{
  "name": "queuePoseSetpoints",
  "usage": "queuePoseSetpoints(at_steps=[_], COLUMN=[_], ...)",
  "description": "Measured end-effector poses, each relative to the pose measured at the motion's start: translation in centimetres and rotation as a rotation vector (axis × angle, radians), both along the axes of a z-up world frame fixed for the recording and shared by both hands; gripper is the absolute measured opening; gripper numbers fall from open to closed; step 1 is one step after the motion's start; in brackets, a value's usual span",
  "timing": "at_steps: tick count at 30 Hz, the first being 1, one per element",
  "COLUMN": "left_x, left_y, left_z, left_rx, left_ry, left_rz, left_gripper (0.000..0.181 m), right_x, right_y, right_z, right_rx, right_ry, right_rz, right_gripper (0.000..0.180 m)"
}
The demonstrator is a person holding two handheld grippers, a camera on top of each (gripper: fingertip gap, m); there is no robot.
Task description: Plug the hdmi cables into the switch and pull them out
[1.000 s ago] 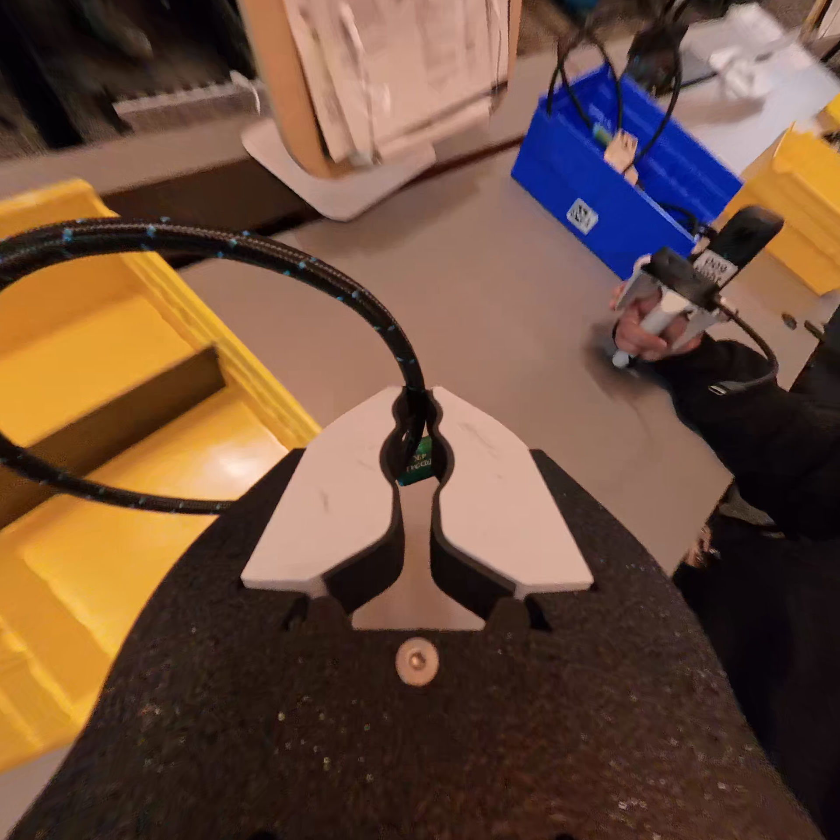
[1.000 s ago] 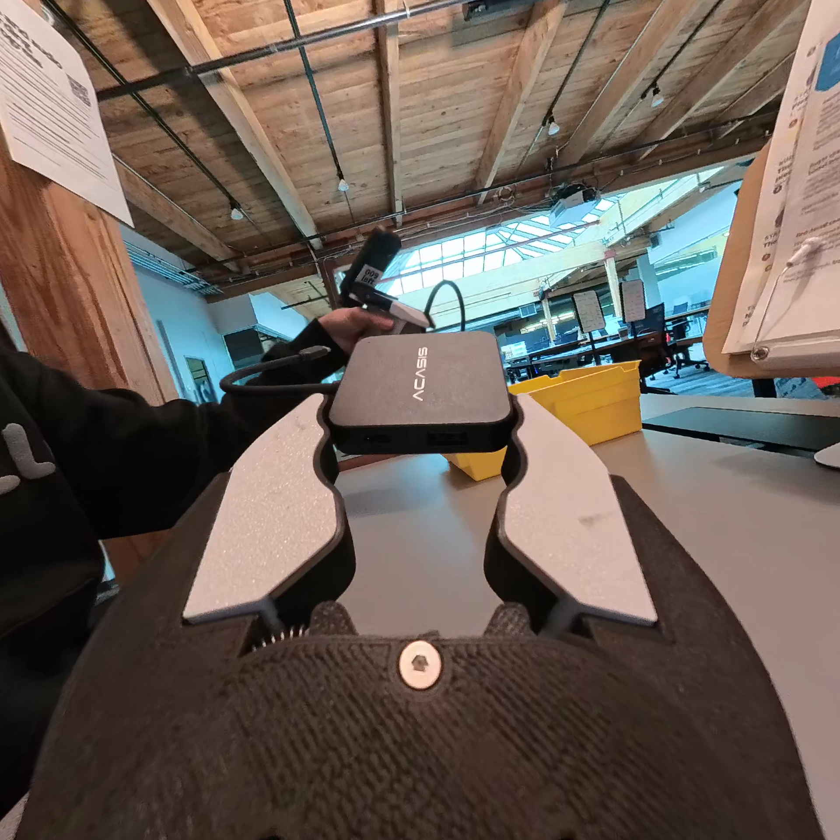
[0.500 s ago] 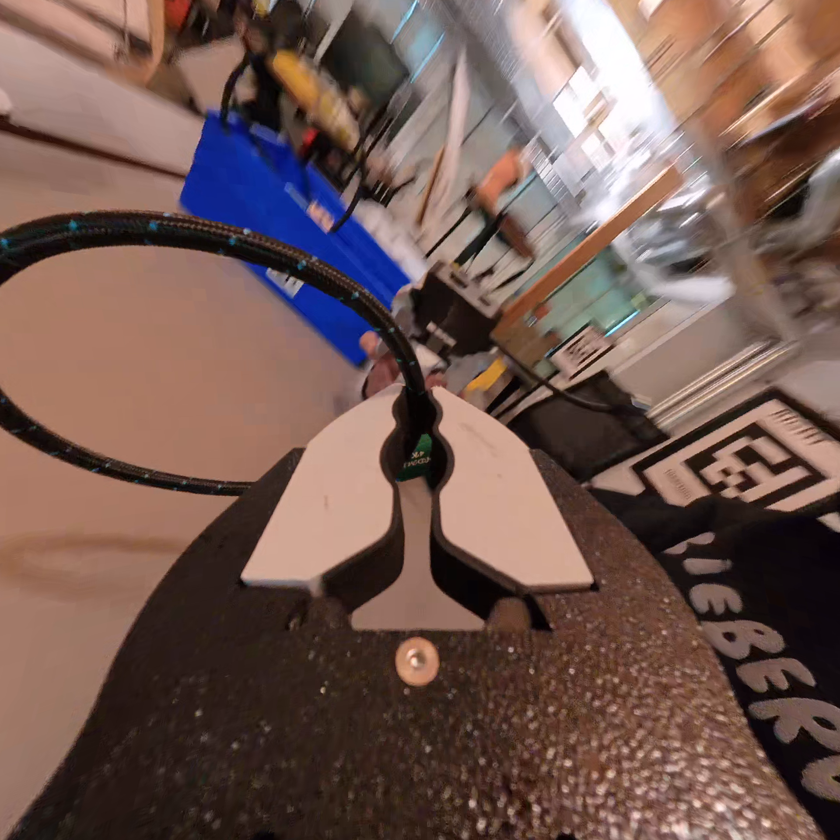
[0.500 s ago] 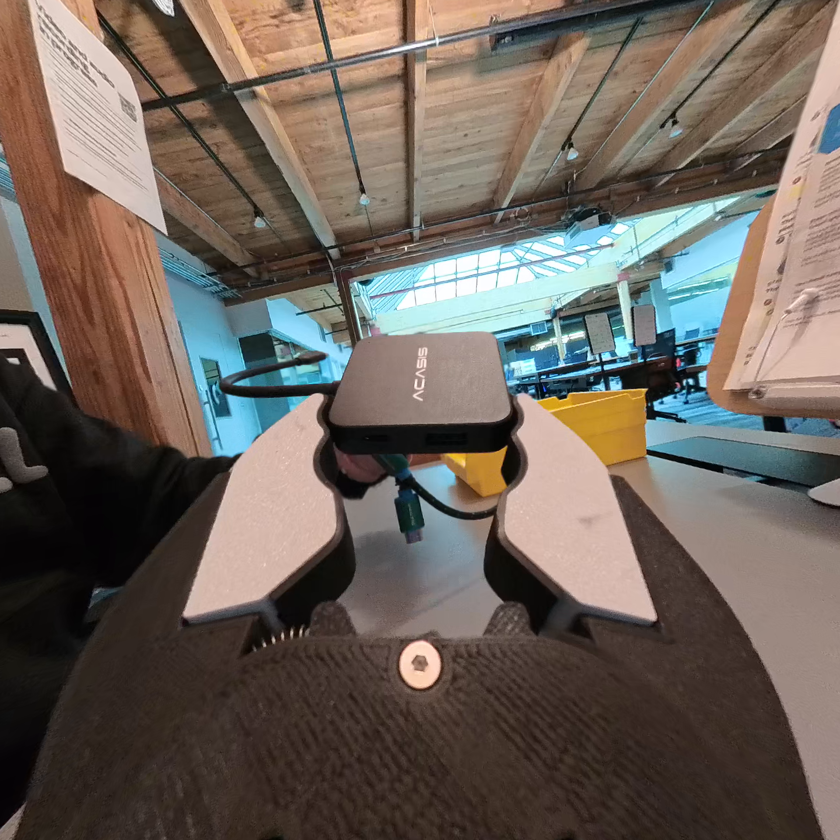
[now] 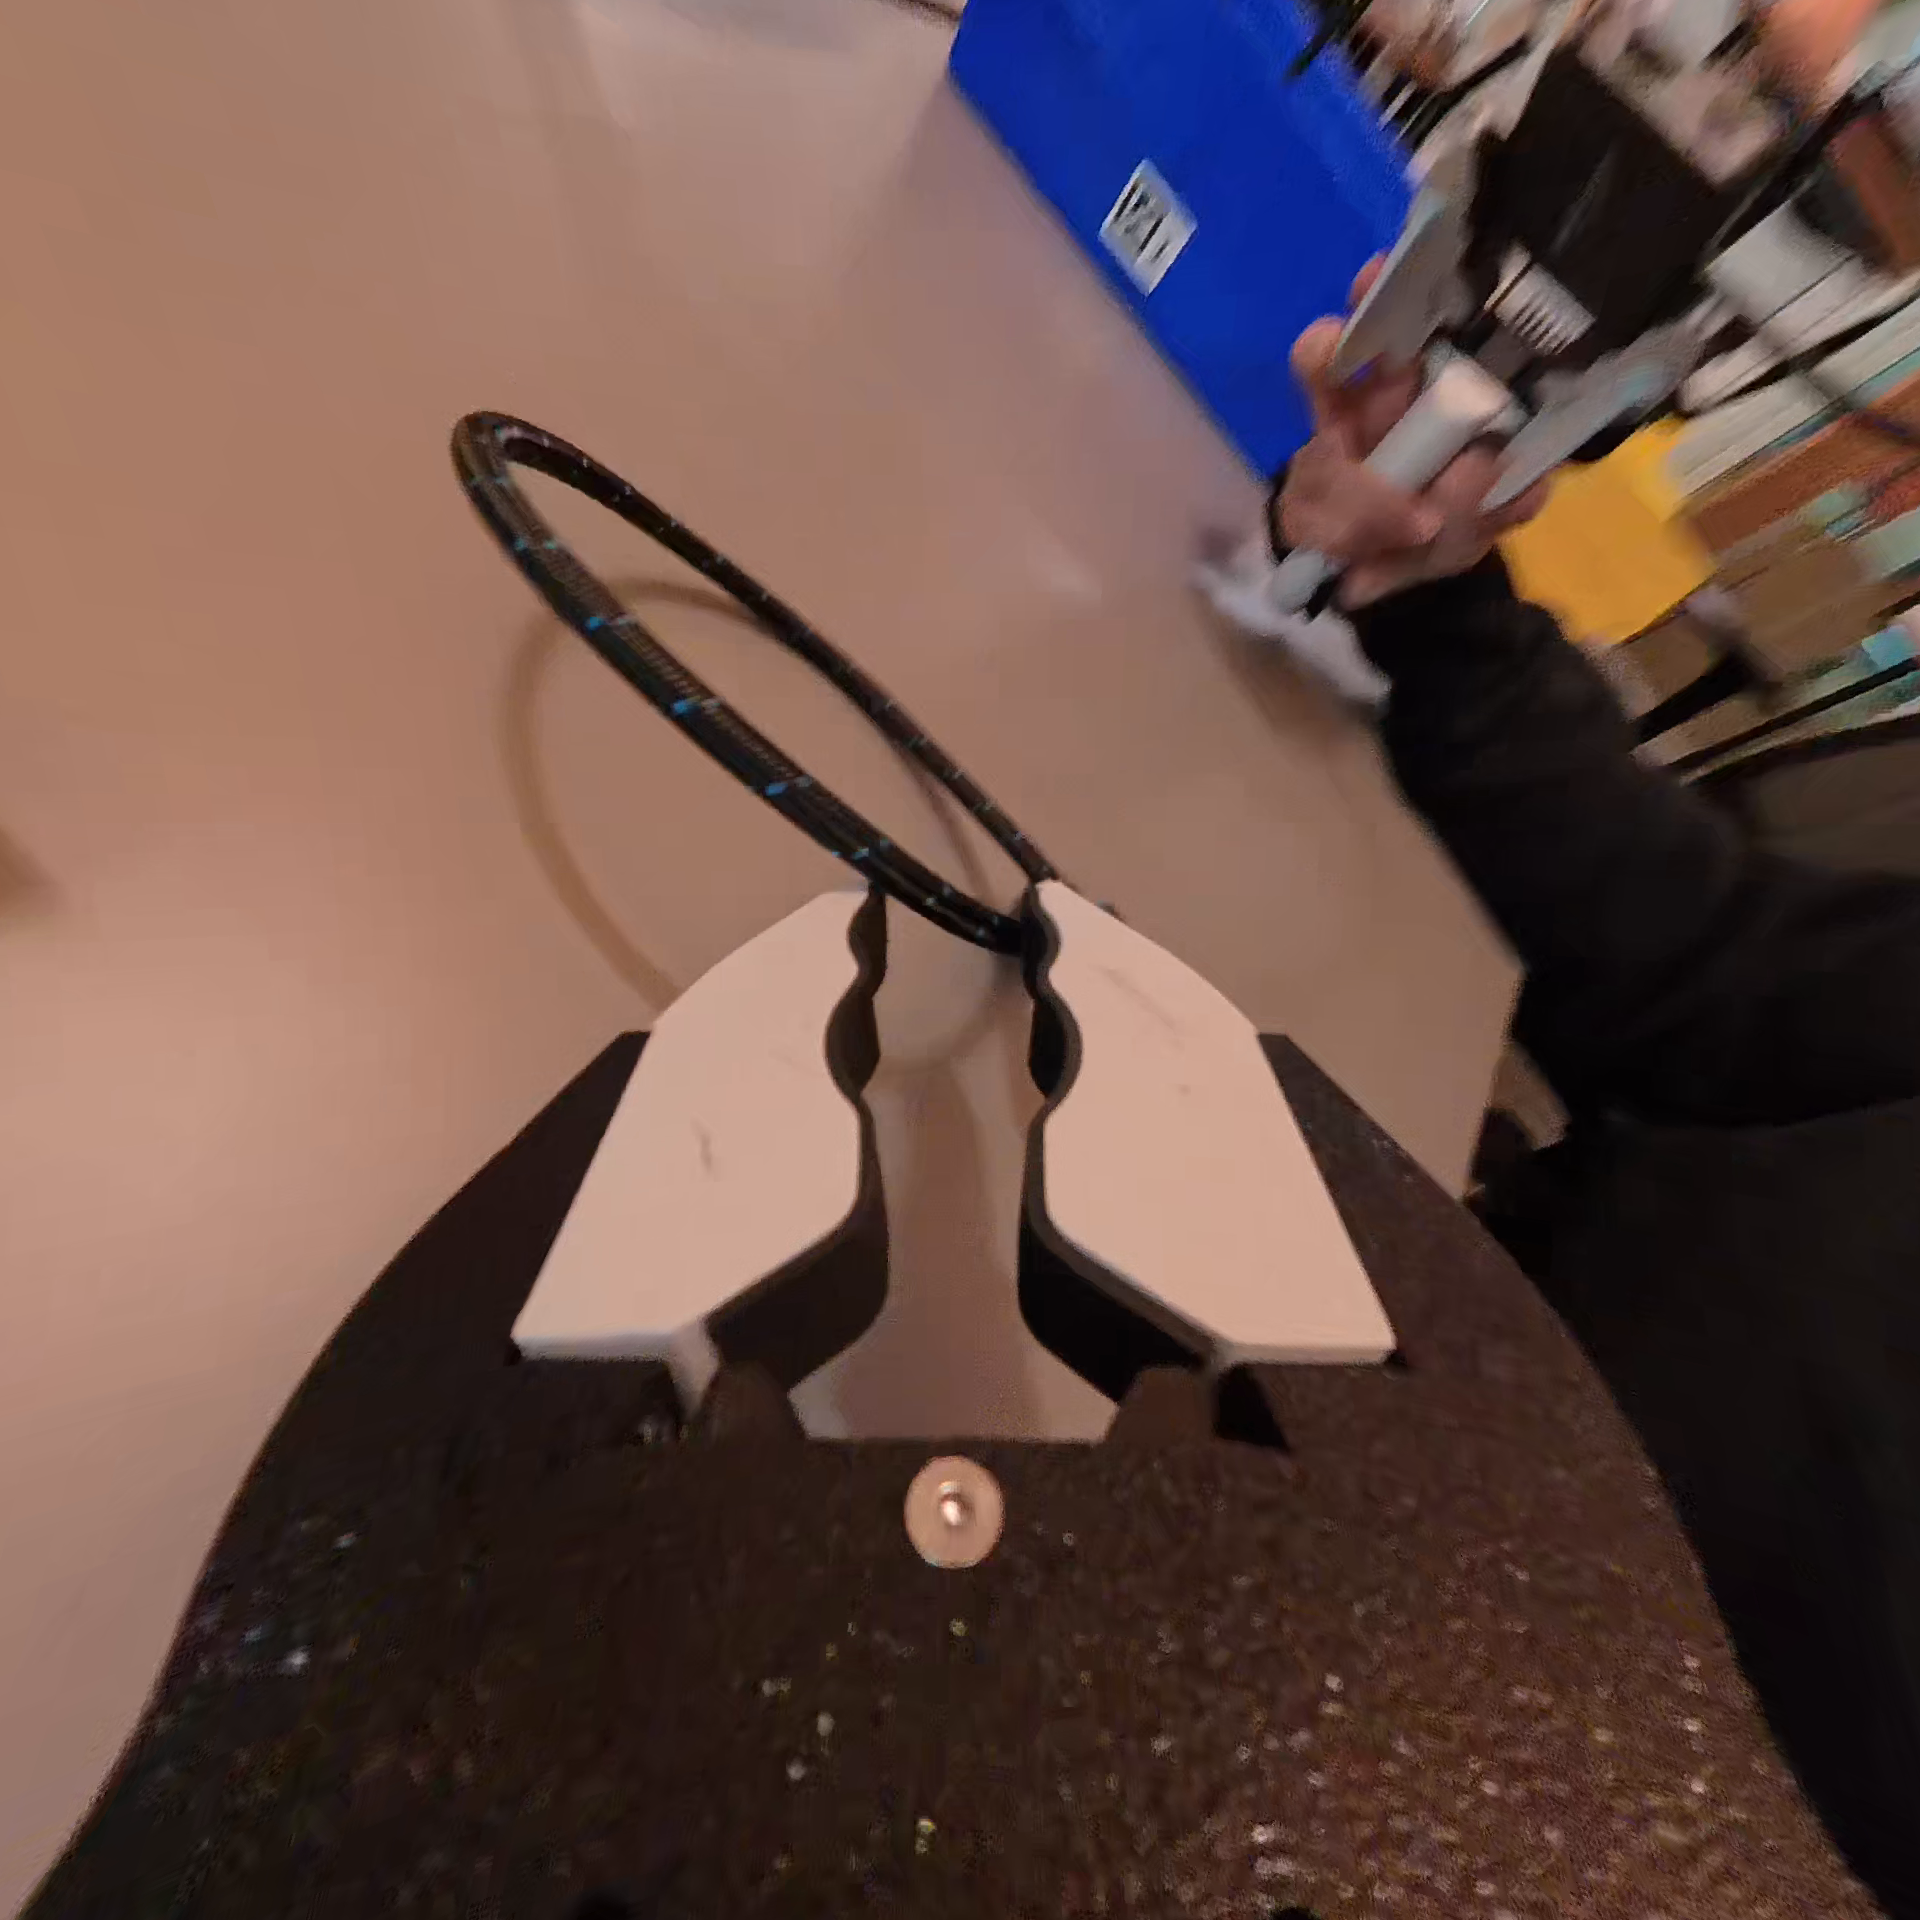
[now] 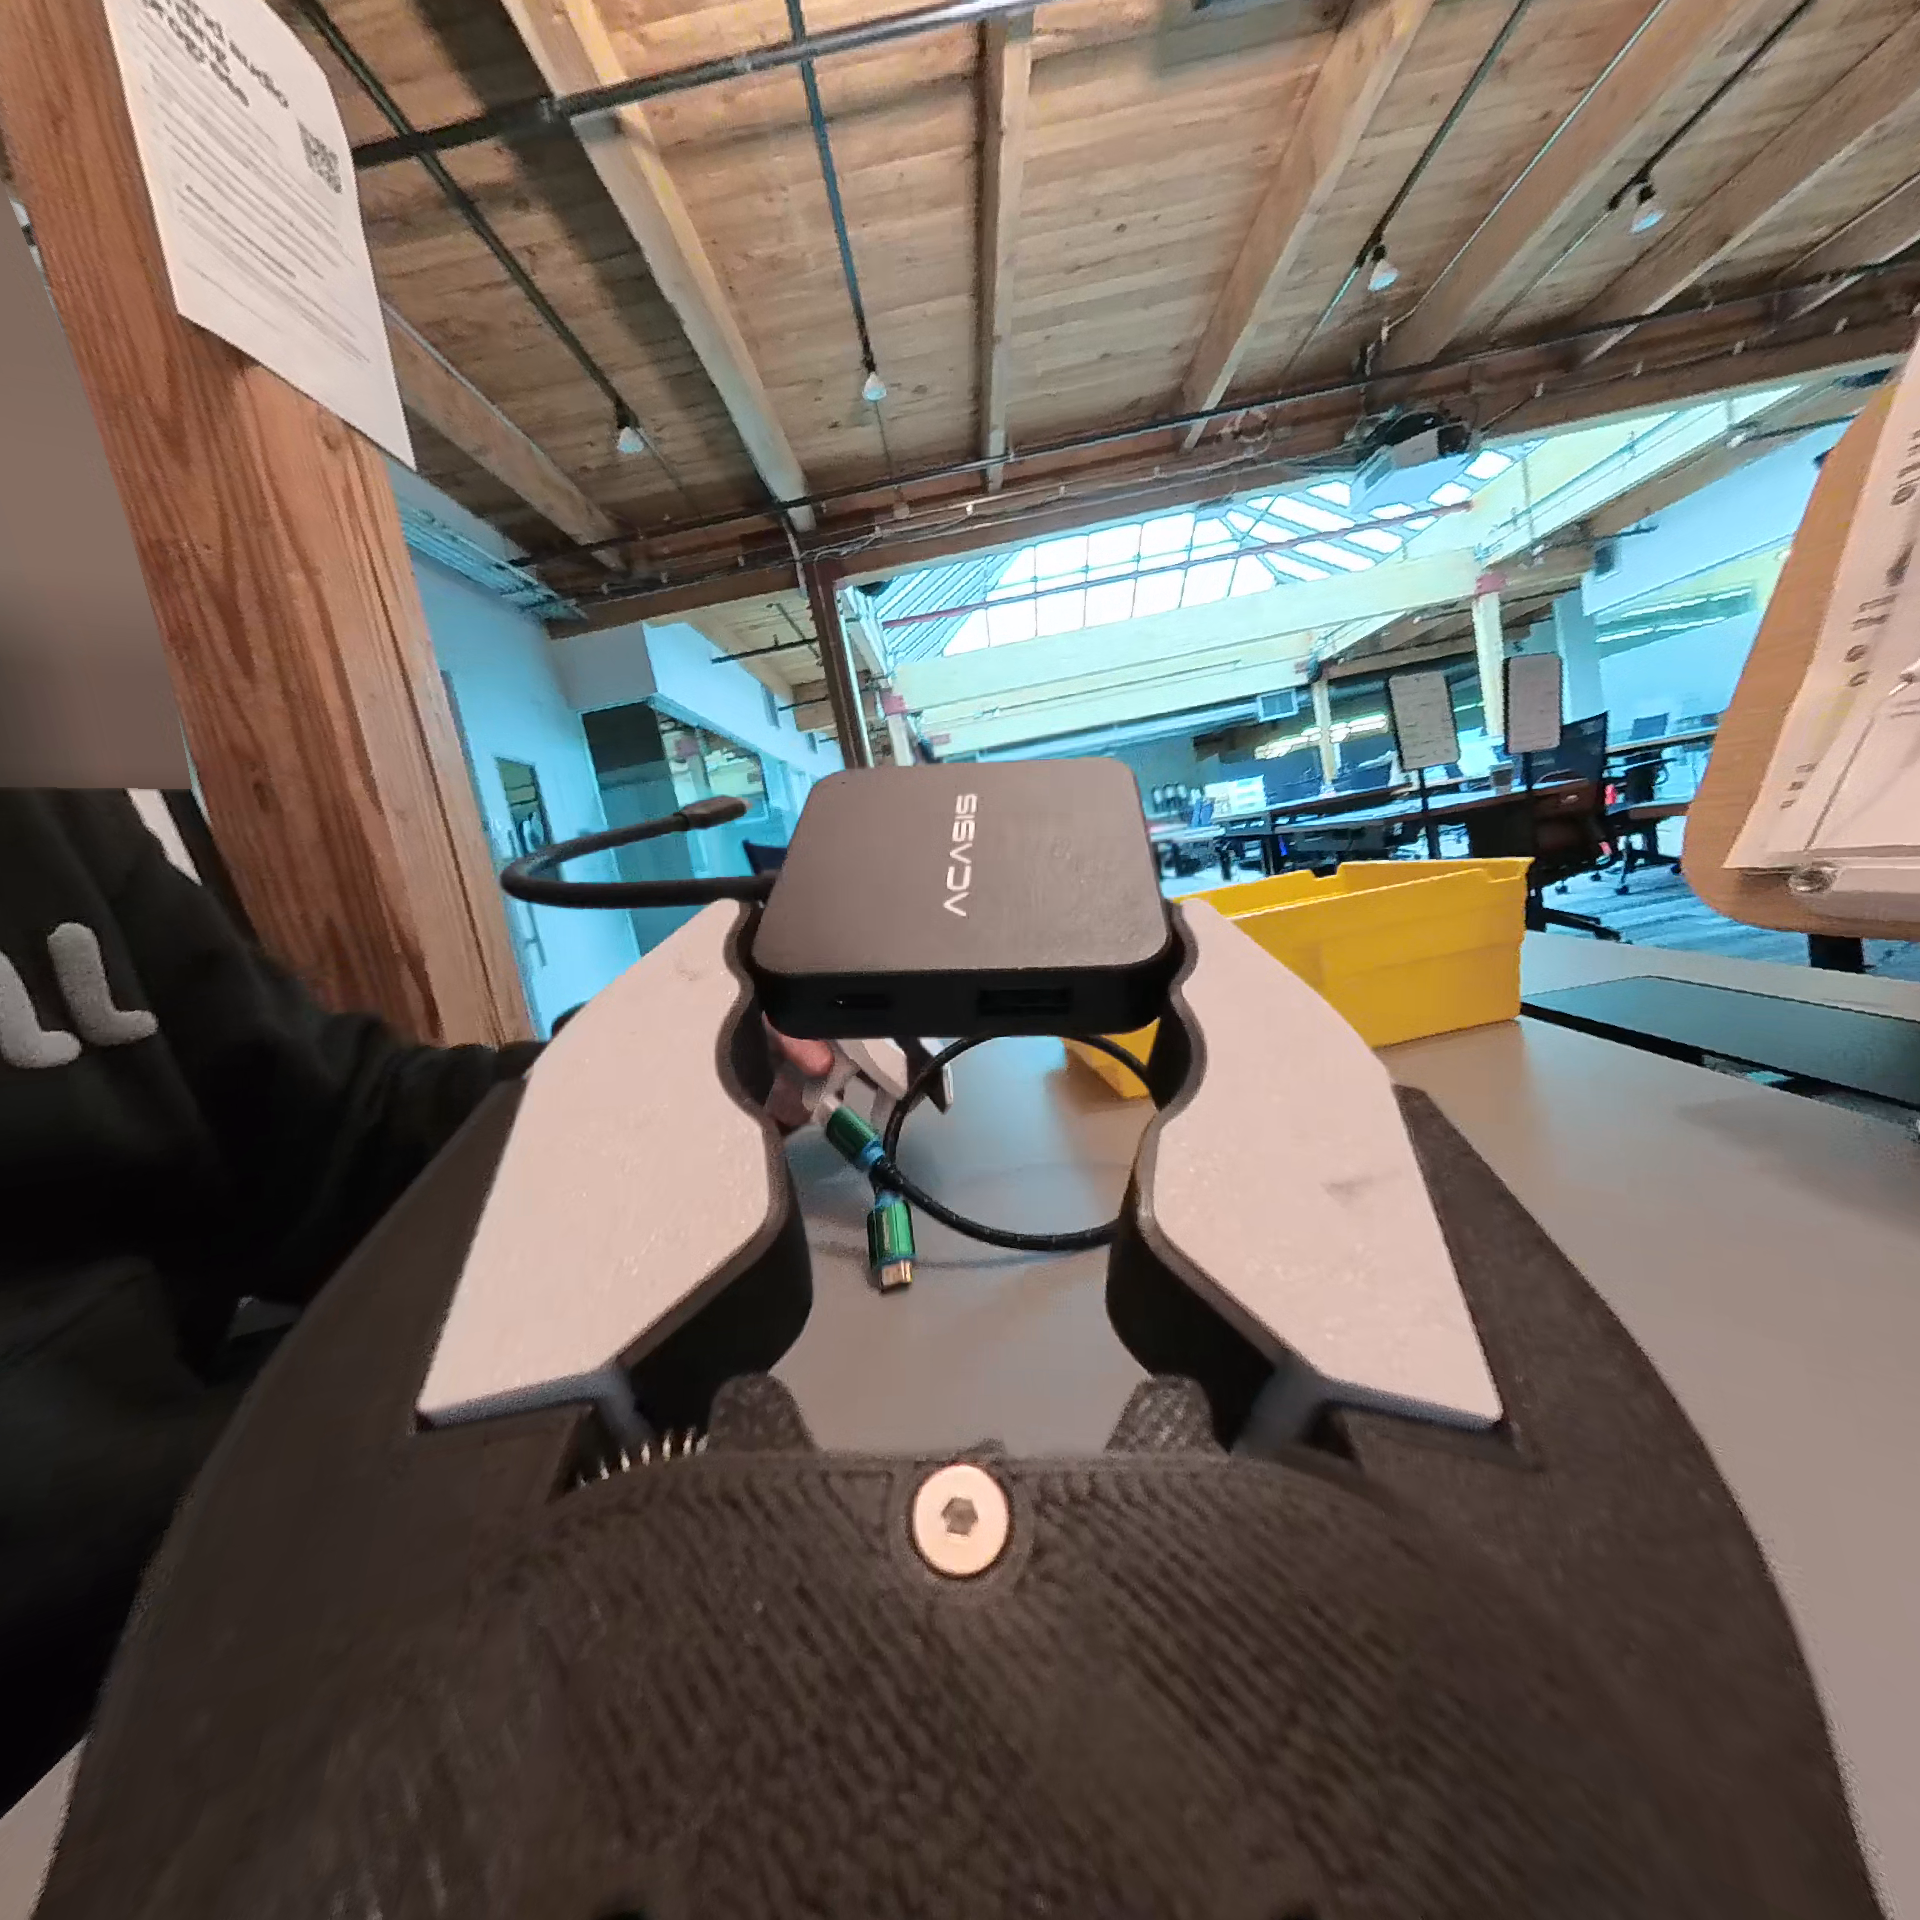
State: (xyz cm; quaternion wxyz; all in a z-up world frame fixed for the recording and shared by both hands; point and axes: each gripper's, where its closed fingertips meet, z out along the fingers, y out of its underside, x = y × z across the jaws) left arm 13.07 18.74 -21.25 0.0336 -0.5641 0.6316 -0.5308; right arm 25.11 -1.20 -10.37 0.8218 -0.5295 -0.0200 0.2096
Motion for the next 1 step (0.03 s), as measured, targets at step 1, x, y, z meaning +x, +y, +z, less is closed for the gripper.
queuePoseSetpoints(at_steps=[1], left_x=[-0.48], left_y=[0.42], left_z=[-0.40], left_rx=[0.075], left_ry=[0.016], left_rz=[-0.004], left_gripper=[0.028], right_x=[-0.17], right_y=[0.22], right_z=[-0.25], right_rx=[-0.014], right_ry=[-0.009], right_rz=[0.008], right_gripper=[0.073])
